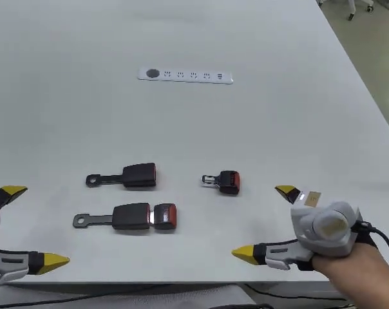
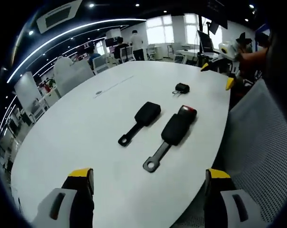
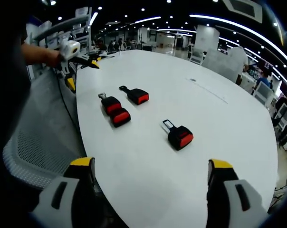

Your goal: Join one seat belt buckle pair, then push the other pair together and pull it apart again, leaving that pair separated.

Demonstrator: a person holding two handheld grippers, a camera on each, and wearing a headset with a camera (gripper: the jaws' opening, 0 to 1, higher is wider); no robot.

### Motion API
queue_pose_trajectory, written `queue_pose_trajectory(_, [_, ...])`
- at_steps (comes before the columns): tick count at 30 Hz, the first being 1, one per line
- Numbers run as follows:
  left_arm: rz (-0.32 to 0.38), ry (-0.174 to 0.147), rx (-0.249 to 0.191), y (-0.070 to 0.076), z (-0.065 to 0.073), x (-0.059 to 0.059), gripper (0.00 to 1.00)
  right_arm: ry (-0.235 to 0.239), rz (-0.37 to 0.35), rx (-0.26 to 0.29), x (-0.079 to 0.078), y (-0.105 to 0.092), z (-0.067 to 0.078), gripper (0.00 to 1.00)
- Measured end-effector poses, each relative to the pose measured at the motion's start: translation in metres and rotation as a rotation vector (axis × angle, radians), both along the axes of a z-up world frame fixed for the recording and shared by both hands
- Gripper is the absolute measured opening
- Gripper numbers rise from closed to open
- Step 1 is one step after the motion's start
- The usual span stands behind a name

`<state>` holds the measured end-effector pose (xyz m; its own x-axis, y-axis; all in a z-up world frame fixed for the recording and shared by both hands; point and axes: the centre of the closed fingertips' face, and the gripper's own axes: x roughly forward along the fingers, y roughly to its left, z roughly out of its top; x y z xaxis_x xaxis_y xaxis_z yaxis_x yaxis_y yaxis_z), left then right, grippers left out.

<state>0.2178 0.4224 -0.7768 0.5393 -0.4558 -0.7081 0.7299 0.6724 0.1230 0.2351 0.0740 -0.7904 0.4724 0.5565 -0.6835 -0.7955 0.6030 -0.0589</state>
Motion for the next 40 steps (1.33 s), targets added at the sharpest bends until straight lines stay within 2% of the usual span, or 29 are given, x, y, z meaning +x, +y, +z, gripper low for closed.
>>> queue_pose_trajectory(3, [0.007, -0.009, -0.005, 0.000, 0.002, 0.001, 1.00, -0.014, -0.011, 0.004, 0.003, 0.001, 0.002, 1.00])
queue_pose_trajectory(6, [-0.025, 0.005, -0.027, -0.005, 0.000, -0.004, 1.00, -0.035, -0.006, -0.047, 0.004, -0.002, -0.002, 1.00])
queue_pose_trajectory(7, [-0.030, 0.005, -0.025, -0.005, -0.001, -0.005, 1.00, -0.041, -0.024, -0.041, 0.006, -0.003, 0.002, 0.99])
queue_pose_trajectory(9, [-0.026, 0.006, -0.025, -0.003, -0.002, -0.005, 1.00, -0.049, -0.070, 0.044, 0.011, 0.003, 0.014, 0.99])
queue_pose_trajectory(10, [-0.024, 0.004, -0.025, -0.003, -0.001, -0.005, 1.00, -0.045, -0.078, 0.059, 0.012, 0.004, 0.018, 0.99])
queue_pose_trajectory(14, [-0.011, -0.007, -0.023, -0.002, 0.000, -0.003, 1.00, -0.044, -0.075, 0.067, 0.012, 0.011, 0.023, 0.99])
queue_pose_trajectory(22, [0.012, -0.027, -0.016, 0.000, 0.002, 0.001, 1.00, -0.025, -0.052, 0.057, 0.004, 0.022, 0.016, 0.99])
queue_pose_trajectory(26, [0.007, -0.043, -0.042, -0.005, 0.007, 0.001, 1.00, -0.020, -0.026, 0.024, -0.001, 0.025, 0.014, 0.99])
queue_pose_trajectory(29, [0.004, -0.056, -0.061, -0.009, 0.012, 0.001, 1.00, -0.031, -0.006, 0.027, -0.001, 0.033, 0.022, 0.99])
queue_pose_trajectory(33, [0.002, -0.057, -0.058, -0.011, 0.010, 0.002, 1.00, -0.045, -0.005, 0.038, 0.004, 0.038, 0.029, 0.99])
queue_pose_trajectory(36, [0.014, -0.056, -0.063, -0.010, 0.010, 0.002, 1.00, -0.066, 0.029, -0.017, 0.004, 0.040, 0.025, 0.99])
queue_pose_trajectory(38, [0.023, -0.061, -0.065, -0.008, 0.011, 0.003, 1.00, -0.072, 0.055, -0.025, 0.000, 0.045, 0.024, 0.99])
queue_pose_trajectory(40, [0.024, -0.076, -0.095, -0.011, 0.015, 0.002, 1.00, -0.072, 0.067, -0.030, -0.002, 0.047, 0.022, 0.99])
